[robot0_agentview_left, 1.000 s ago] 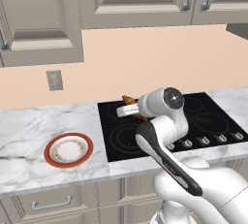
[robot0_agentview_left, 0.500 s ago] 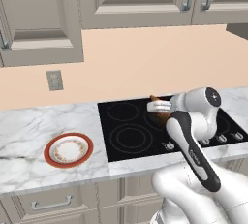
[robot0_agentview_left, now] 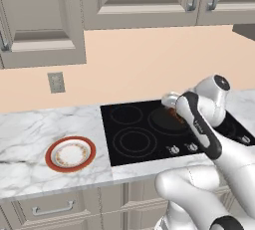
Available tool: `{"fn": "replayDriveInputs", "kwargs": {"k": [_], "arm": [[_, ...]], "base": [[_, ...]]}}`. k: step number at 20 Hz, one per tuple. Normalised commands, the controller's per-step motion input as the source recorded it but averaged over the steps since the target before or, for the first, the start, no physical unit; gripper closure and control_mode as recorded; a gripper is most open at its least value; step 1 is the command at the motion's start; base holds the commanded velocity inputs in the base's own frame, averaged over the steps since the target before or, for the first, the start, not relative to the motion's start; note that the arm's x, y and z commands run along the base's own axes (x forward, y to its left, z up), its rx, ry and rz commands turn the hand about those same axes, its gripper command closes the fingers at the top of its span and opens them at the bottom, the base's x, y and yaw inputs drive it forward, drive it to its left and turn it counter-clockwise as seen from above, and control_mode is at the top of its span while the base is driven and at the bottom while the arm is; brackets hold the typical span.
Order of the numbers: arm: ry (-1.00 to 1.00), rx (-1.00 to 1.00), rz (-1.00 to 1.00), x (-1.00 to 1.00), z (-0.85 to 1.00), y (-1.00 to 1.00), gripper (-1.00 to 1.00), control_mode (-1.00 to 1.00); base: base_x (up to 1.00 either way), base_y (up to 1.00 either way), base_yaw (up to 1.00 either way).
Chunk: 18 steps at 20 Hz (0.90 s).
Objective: Pick the croissant and place it on the pan. Then turn on the stove to warm the croissant.
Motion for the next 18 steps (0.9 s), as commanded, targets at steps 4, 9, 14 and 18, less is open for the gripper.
{"fn": "replayDriveInputs", "kwargs": {"k": [4,9,14,18], "arm": [[0.14,0.02,-0.02,0.53,-0.02,-0.30,1.00,-1.00],[0.11,0.00,0.00,0.53,-0.16,-0.16,1.00,-1.00],[0.10,0.00,0.00,0.51,-0.43,-0.02,1.00,-1.00],[0.05,0.00,0.00,0.41,-0.49,0.00,1.00,-1.00]], "base": [[0.00,0.00,0.00],[0.00,0.00,0.00],[0.00,0.00,0.00],[0.00,0.00,0.00]]}}
